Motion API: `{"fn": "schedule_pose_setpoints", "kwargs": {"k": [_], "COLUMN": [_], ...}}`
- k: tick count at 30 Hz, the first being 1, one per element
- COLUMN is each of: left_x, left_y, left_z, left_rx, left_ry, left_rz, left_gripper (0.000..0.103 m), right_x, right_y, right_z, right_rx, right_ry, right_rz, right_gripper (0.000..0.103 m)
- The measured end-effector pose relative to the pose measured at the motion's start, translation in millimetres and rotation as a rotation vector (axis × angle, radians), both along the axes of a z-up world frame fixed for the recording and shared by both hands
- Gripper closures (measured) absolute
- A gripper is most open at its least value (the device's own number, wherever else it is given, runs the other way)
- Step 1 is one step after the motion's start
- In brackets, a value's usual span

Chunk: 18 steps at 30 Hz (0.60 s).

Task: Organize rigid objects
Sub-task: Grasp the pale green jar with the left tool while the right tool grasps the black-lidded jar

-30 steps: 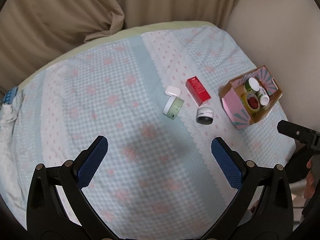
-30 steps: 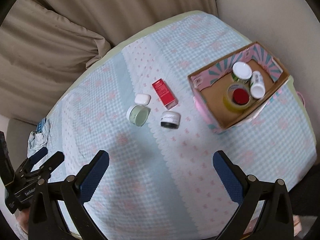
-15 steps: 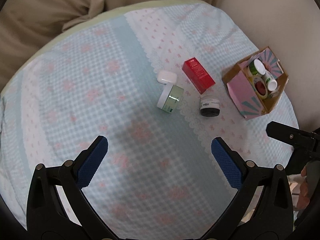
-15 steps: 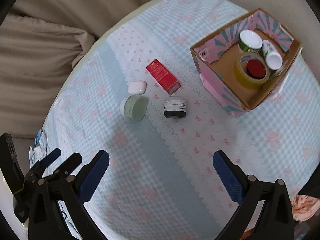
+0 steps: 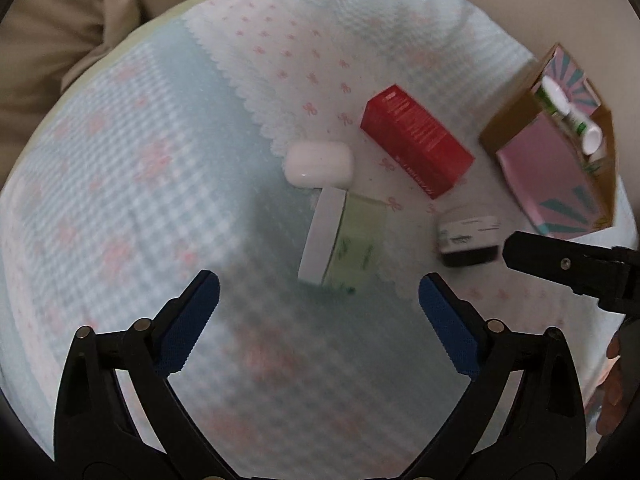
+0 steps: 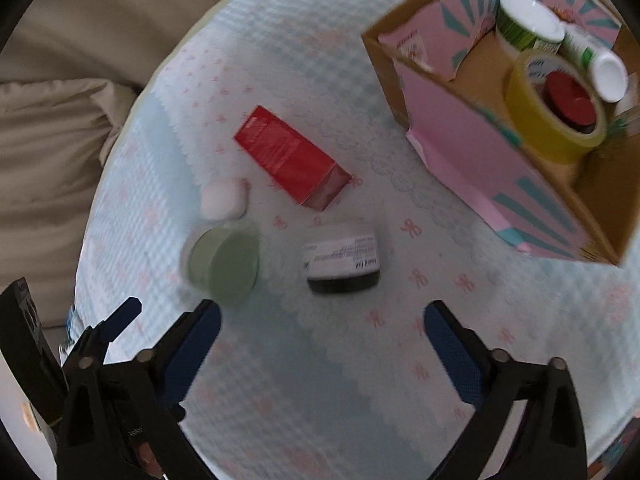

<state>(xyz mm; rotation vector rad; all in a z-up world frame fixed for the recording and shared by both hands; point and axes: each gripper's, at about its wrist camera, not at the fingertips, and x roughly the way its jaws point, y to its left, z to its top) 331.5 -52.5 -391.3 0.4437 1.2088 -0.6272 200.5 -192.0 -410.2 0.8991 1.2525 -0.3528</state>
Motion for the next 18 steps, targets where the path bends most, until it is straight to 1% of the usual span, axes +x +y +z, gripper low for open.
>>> {"fn": "schedule_pose_setpoints", "kwargs": {"k": [2,4,6,8,9,11,12,13,14,15,18], "left_x": [6.3,11.0,14.9,16.2,15.9,14.9,14.5,14.4,14.4,14.3,14.4], "left_y": [-5.7,-9.6,-14.8,-19.4,-21.9,-25.5,-27.4,-29.2,-31.0,-33.1,-42.2], "left_z": [-13.6,-25.1,-37.3,-46.1,-50.4,-55.4,-57.3,-58.6,-59.6,-60.6,-65.6], "left_rx": [0.000,-0.001,0.002,0.005,0.012,0.018,0.017,0.016,0.012,0.010,0.044], "left_ry": [0.004,0.016,0.027,0.038,0.041,0.043,0.044,0.046,0.050,0.053,0.038], "left_rz": [-0.010,-0.016,-0.024,-0.037,-0.047,-0.063,-0.067,-0.068,-0.070,-0.073,-0.080], "left_gripper": [0.011,0.016,0.018,0.027,0.028,0.033,0.035,0.040,0.046,0.048,0.058], "right_x": [6.3,13.5,20.1,25.5,28.6,33.0,34.5,35.8,37.0,37.1,38.2], "right_y": [-2.1,-3.5,-4.4,-3.9,-3.8,-3.9,-3.7,-3.9,-4.4,-5.1,-6.2], "right_z": [-13.3,-26.7,-36.9,-44.9,-50.1,-57.9,-60.4,-62.3,-63.4,-63.5,-64.1], "right_rx": [-0.005,-0.006,-0.008,-0.009,0.000,0.018,0.019,0.021,0.019,0.017,0.007], "right_ry": [0.013,0.023,0.030,0.039,0.048,0.065,0.070,0.072,0.074,0.076,0.088], "right_rz": [0.000,0.002,0.005,0.012,0.019,0.026,0.027,0.031,0.033,0.034,0.040], "right_gripper": [0.005,0.005,0.006,0.015,0.019,0.022,0.027,0.030,0.030,0.033,0.041]}}
